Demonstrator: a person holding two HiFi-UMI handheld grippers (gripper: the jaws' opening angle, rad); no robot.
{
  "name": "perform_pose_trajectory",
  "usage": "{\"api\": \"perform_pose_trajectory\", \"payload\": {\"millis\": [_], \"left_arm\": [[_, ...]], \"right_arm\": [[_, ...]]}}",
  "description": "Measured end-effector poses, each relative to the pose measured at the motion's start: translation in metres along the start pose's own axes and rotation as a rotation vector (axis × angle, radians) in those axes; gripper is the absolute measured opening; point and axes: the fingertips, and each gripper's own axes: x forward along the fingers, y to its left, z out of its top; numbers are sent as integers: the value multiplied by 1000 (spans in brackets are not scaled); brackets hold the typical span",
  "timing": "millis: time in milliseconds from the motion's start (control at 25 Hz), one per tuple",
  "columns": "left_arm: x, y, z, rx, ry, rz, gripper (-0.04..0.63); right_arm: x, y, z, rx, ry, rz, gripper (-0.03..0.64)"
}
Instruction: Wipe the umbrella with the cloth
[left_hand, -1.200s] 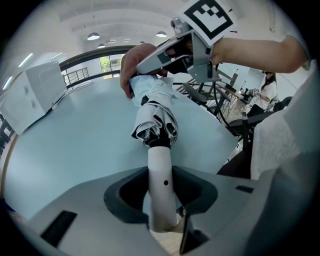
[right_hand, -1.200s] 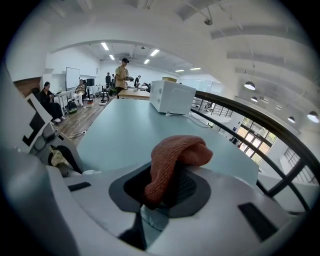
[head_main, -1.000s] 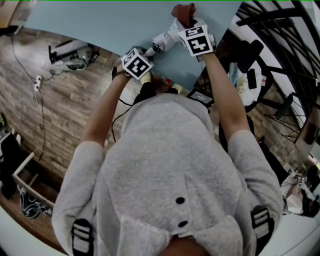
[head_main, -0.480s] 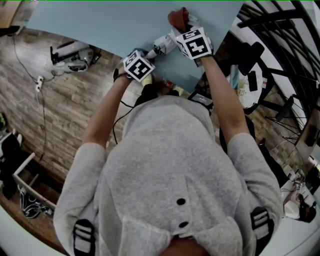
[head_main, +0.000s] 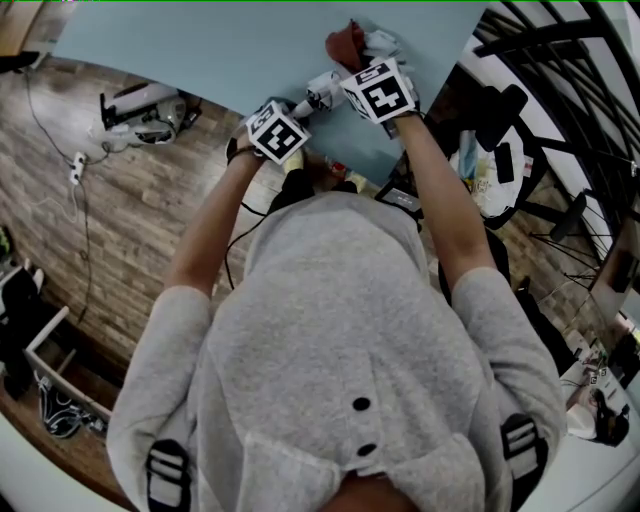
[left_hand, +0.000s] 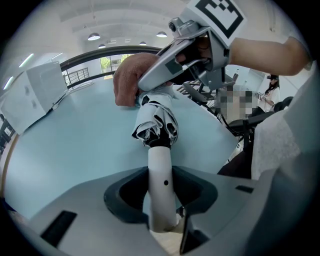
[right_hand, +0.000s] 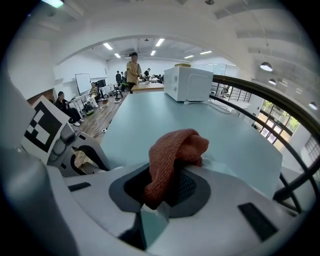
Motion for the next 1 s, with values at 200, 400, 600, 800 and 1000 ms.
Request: {"api": "perform_pose_trajectory", "payload": {"millis": [200, 400, 600, 800, 1000], "left_arm": [[1, 0, 3, 2, -7, 0, 152], [2, -1, 2, -2, -1, 0, 152], [0, -2, 2, 0, -4, 8, 152], [-1, 0, 3, 3, -7, 12, 152], [0, 1, 3, 1, -1, 12, 152]], "right_arm": [[1, 6, 1, -1, 11, 32, 81], [3, 21, -4, -6, 37, 79, 81], [2, 29, -5, 4, 32, 82, 81], [3, 33, -2, 4, 36, 93, 81], [3, 37, -4, 1, 56, 108, 81]]}}
